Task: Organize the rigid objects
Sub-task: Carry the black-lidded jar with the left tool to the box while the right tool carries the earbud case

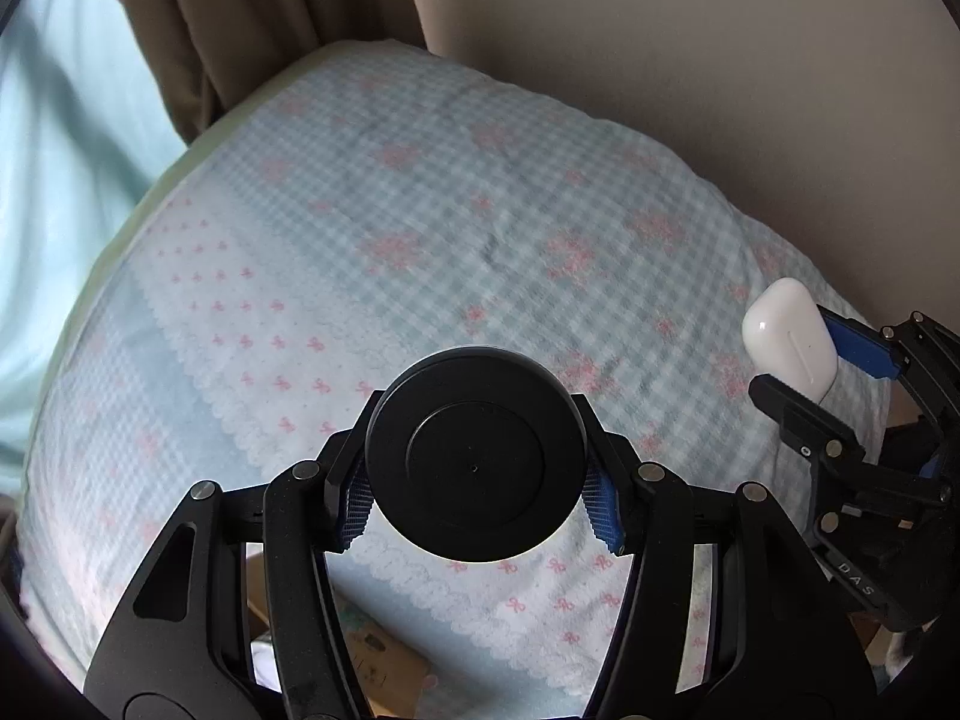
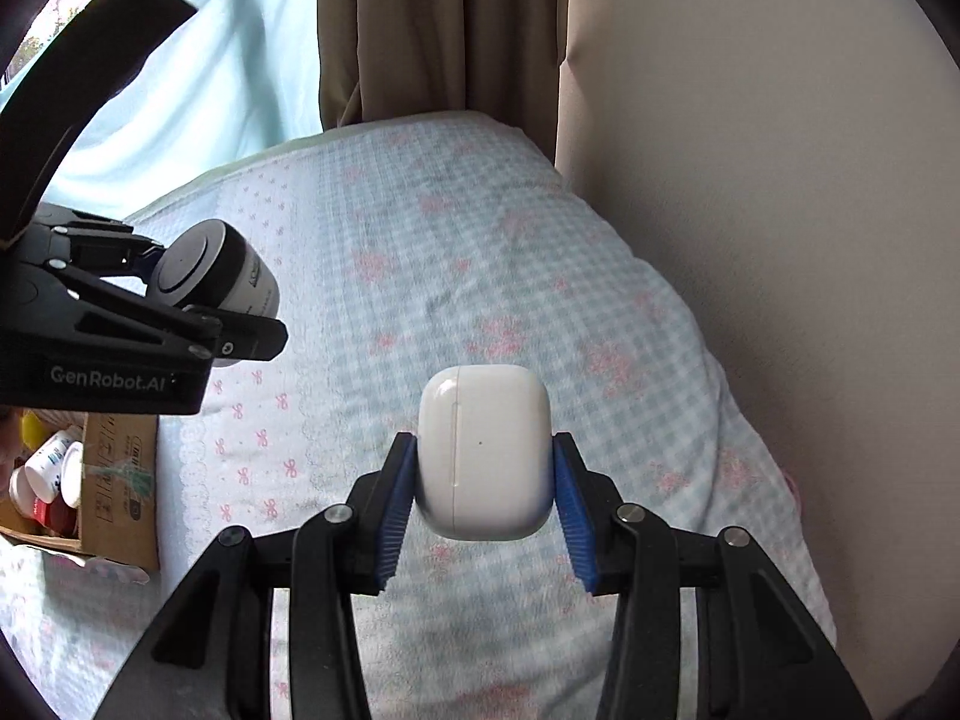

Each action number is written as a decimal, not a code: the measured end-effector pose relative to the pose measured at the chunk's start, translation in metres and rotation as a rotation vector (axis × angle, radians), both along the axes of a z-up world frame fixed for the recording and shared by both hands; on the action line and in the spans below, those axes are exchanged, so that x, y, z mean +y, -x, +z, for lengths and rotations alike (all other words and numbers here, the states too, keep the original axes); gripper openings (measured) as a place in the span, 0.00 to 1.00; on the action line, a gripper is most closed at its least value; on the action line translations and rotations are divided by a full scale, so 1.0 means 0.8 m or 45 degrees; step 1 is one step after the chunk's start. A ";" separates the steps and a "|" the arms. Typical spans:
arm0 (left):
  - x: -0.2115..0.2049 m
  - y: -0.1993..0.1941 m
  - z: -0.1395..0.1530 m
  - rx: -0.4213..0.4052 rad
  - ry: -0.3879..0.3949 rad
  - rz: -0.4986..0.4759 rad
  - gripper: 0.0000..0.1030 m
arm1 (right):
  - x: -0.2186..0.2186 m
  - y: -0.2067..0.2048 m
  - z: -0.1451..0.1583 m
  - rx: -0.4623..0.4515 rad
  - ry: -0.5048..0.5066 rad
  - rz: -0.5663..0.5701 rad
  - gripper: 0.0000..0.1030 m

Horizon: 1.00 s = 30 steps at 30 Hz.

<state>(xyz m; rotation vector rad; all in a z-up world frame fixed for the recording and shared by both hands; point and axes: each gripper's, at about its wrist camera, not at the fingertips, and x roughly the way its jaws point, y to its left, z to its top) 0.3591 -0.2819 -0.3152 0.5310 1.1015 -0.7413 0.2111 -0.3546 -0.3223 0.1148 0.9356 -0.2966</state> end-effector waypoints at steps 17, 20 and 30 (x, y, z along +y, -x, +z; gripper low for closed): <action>0.312 0.068 0.141 -0.068 0.127 0.409 0.52 | 0.196 0.011 0.177 -0.107 -0.110 0.269 0.40; 0.377 0.070 0.138 -0.029 0.141 0.509 0.52 | 0.243 0.005 0.182 -0.096 -0.141 0.314 0.40; 0.530 0.078 0.098 0.054 0.106 0.605 0.52 | 0.354 -0.014 0.174 -0.048 -0.298 0.269 0.40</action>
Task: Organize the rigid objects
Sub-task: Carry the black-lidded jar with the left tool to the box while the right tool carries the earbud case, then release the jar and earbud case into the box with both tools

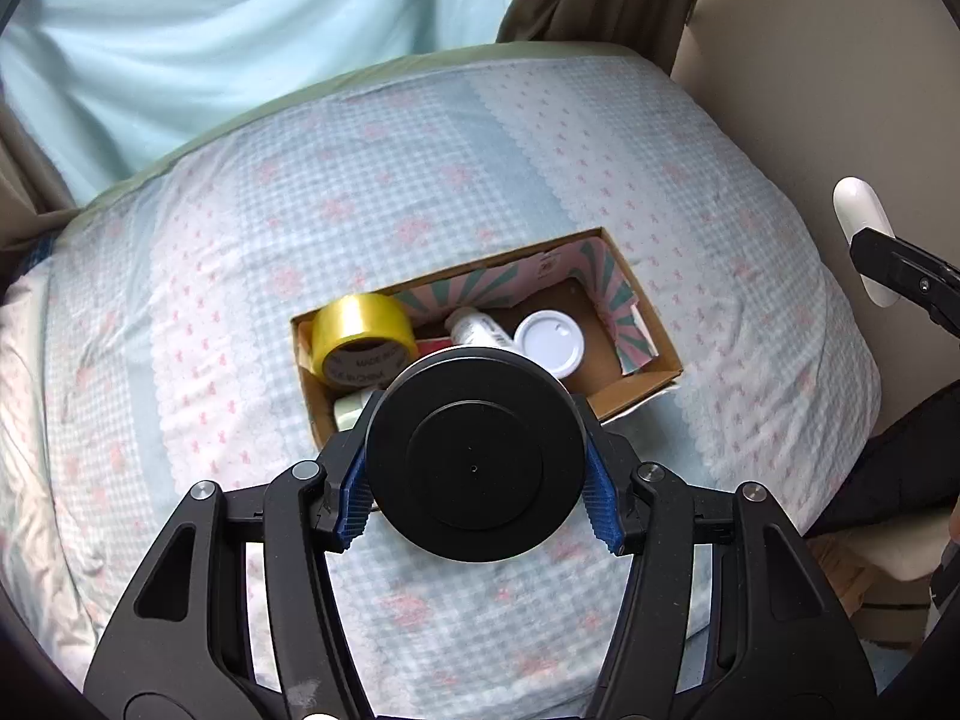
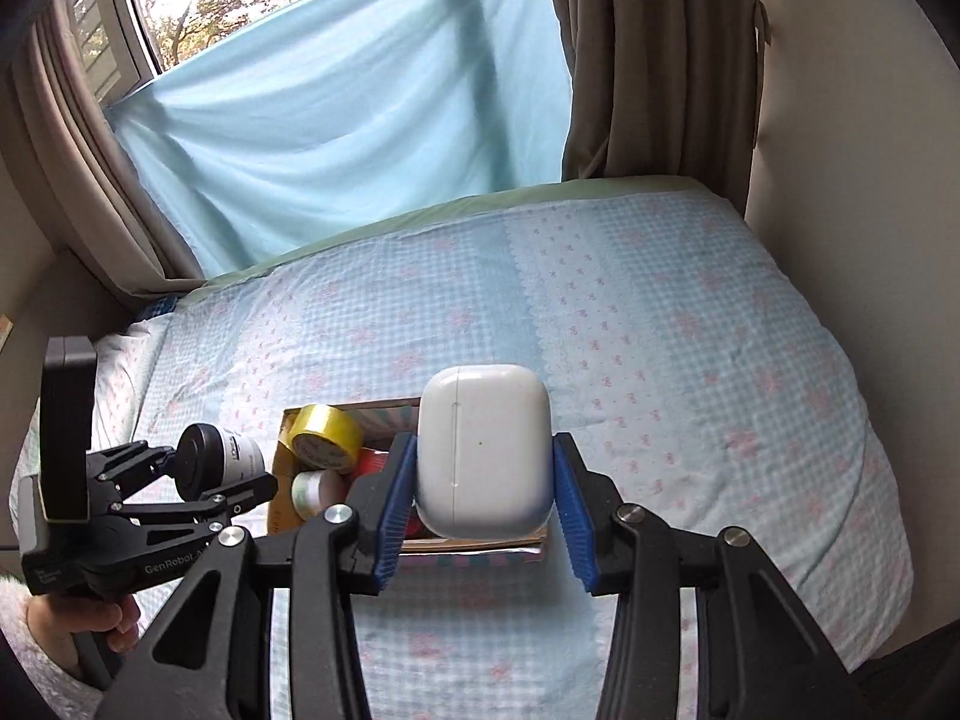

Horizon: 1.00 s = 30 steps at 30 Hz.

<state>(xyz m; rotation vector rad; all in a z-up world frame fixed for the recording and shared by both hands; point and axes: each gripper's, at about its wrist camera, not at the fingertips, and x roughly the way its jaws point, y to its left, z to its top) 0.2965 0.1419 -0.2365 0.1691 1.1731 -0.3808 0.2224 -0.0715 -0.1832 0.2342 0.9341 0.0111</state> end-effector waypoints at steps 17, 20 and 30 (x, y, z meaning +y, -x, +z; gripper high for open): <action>0.034 -0.046 -0.128 0.290 -0.062 0.049 0.52 | 0.057 -0.087 -0.169 0.479 -0.140 0.080 0.40; 0.027 -0.062 -0.153 0.347 -0.066 0.057 0.52 | 0.058 -0.104 -0.203 0.582 -0.159 0.110 0.40; -0.018 -0.101 -0.227 0.526 -0.162 -0.030 0.52 | 0.055 -0.143 -0.286 0.885 -0.216 0.205 0.40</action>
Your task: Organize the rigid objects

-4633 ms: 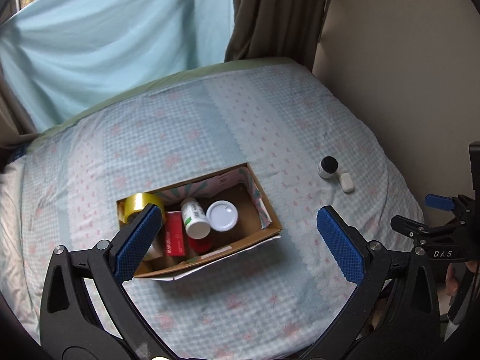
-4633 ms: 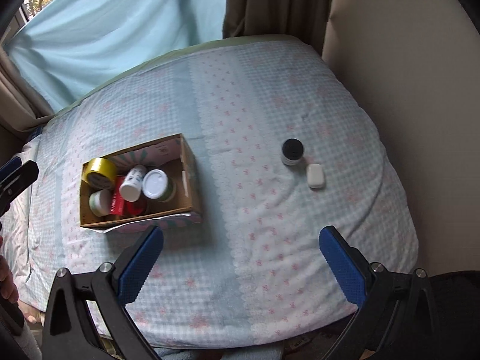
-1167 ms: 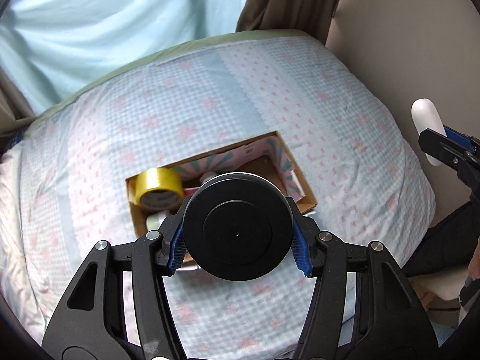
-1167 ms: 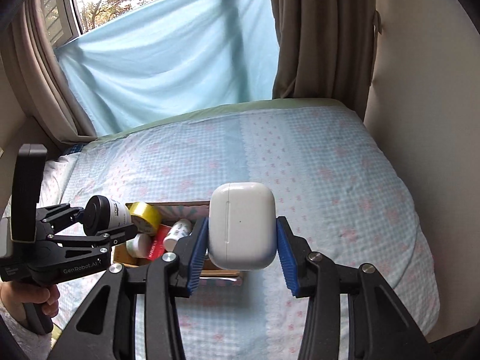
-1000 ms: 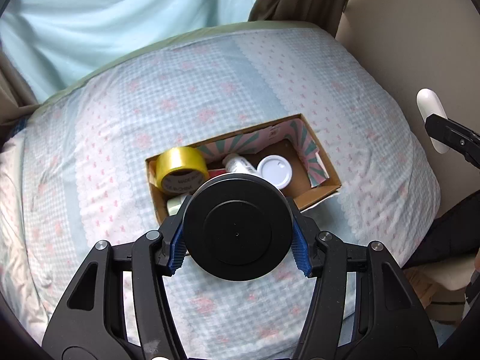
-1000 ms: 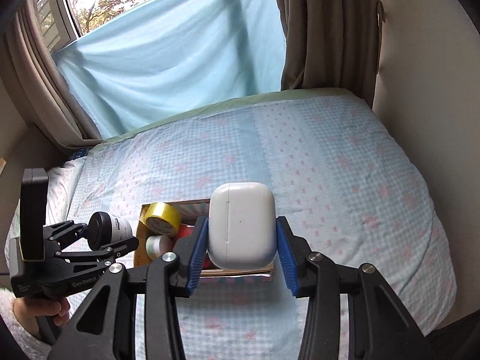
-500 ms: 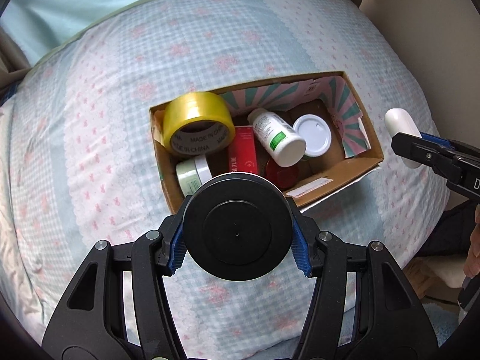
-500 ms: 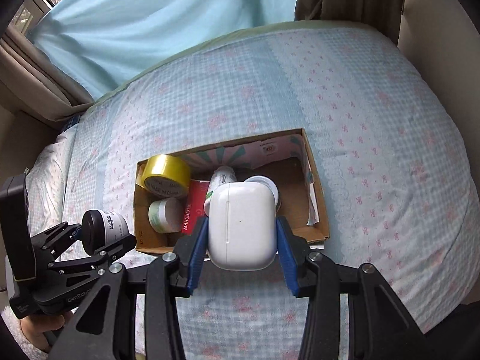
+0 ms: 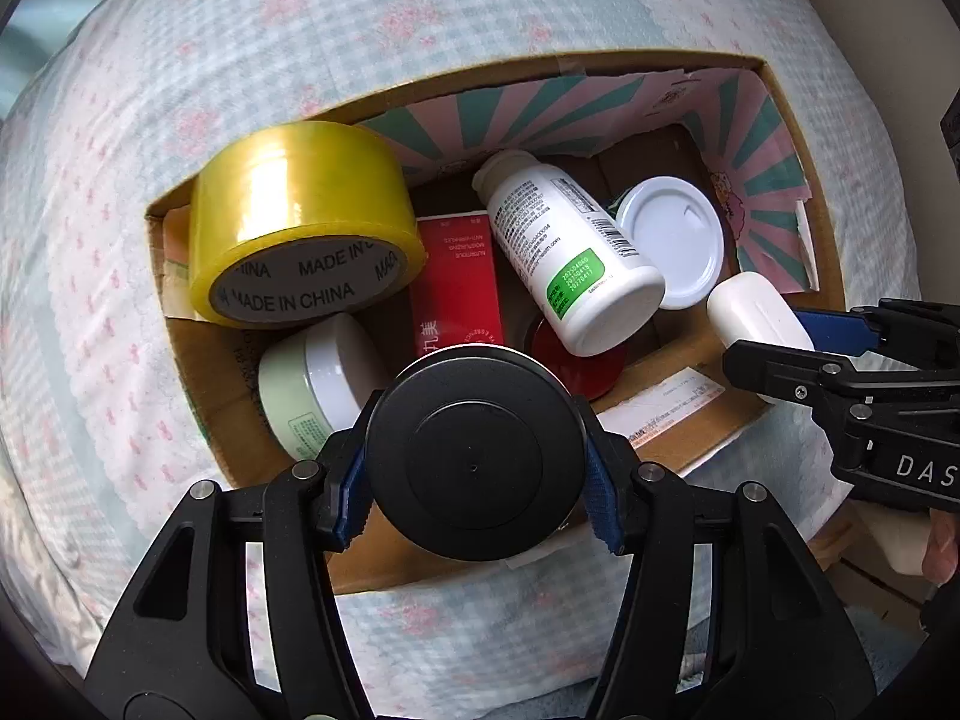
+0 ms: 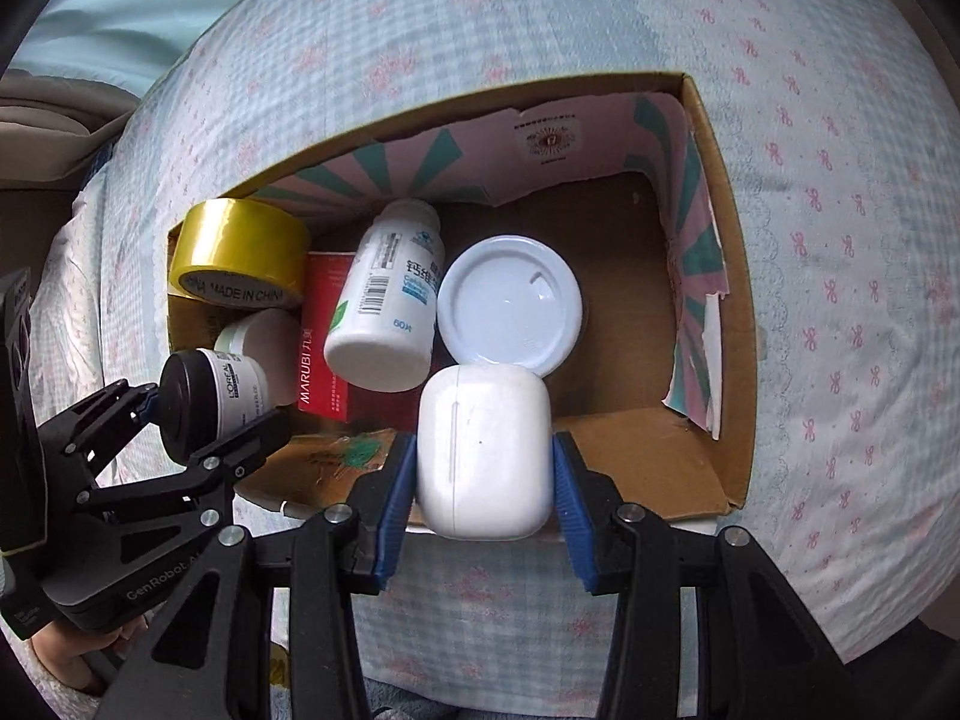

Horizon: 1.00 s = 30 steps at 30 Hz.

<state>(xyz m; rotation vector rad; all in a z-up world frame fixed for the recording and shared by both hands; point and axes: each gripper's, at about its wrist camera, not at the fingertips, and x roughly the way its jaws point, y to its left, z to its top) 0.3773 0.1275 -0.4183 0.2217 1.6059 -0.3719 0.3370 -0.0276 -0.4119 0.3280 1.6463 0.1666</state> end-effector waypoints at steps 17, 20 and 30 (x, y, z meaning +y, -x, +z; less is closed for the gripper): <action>-0.005 -0.013 0.028 -0.128 -0.025 -0.031 1.00 | -0.027 -0.021 -0.007 0.093 0.063 -0.025 0.95; 0.003 -0.010 0.027 -0.114 -0.024 -0.010 1.00 | -0.029 -0.019 -0.004 0.080 0.074 -0.007 0.95; 0.017 0.013 0.070 -0.189 -0.011 0.034 1.00 | -0.031 -0.006 0.030 0.005 0.069 -0.051 0.95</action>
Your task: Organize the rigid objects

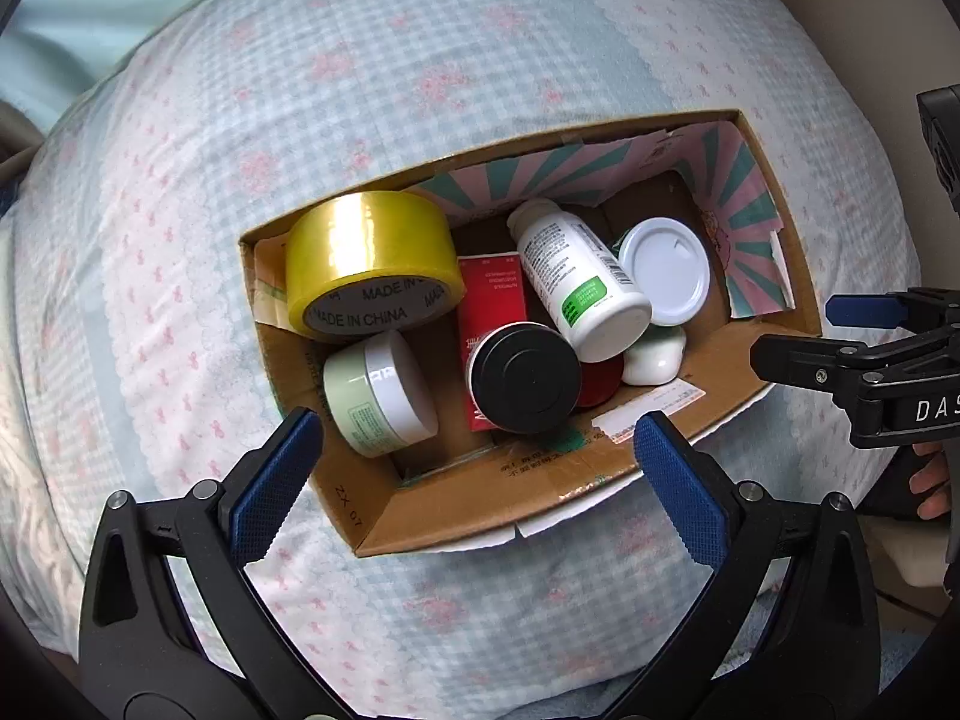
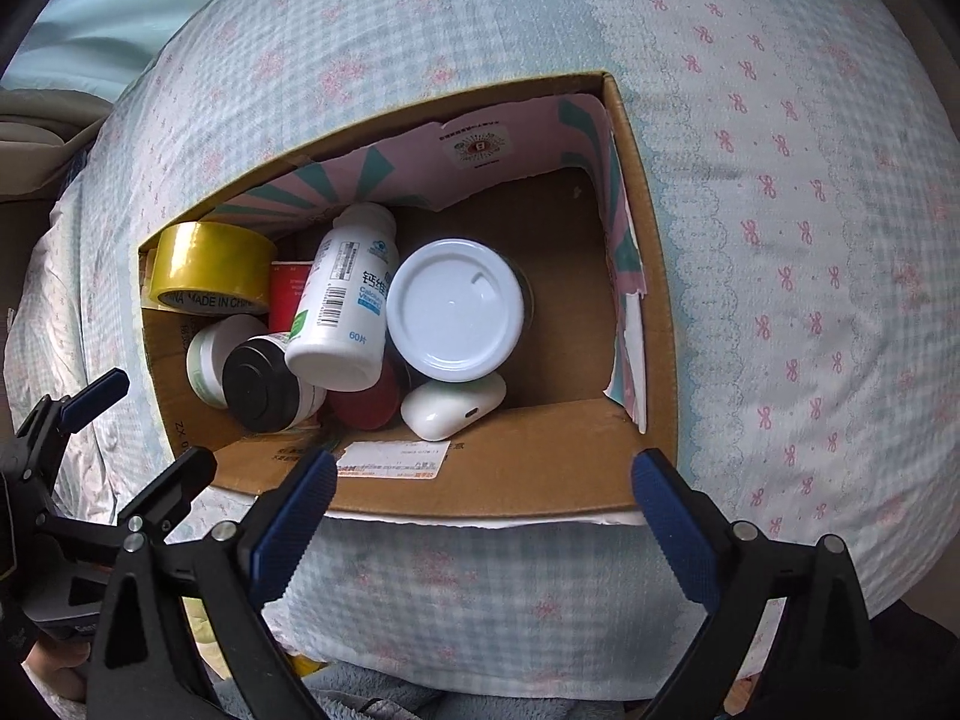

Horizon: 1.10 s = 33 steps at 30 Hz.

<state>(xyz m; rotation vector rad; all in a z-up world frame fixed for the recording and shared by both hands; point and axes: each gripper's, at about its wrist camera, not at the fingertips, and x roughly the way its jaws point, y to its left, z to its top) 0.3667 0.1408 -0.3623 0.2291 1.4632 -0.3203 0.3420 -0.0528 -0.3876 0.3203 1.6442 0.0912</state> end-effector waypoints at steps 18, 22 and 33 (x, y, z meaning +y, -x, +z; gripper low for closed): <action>0.027 0.089 0.290 -0.571 0.193 0.149 1.00 | 0.001 0.088 0.284 -0.630 0.138 -0.019 0.95; 0.024 0.126 0.365 -0.798 0.165 0.232 1.00 | -0.002 0.118 0.371 -0.843 0.189 0.022 0.95; -0.014 0.233 0.444 -1.071 0.262 0.390 1.00 | -0.049 0.203 0.477 -1.218 0.376 0.046 0.95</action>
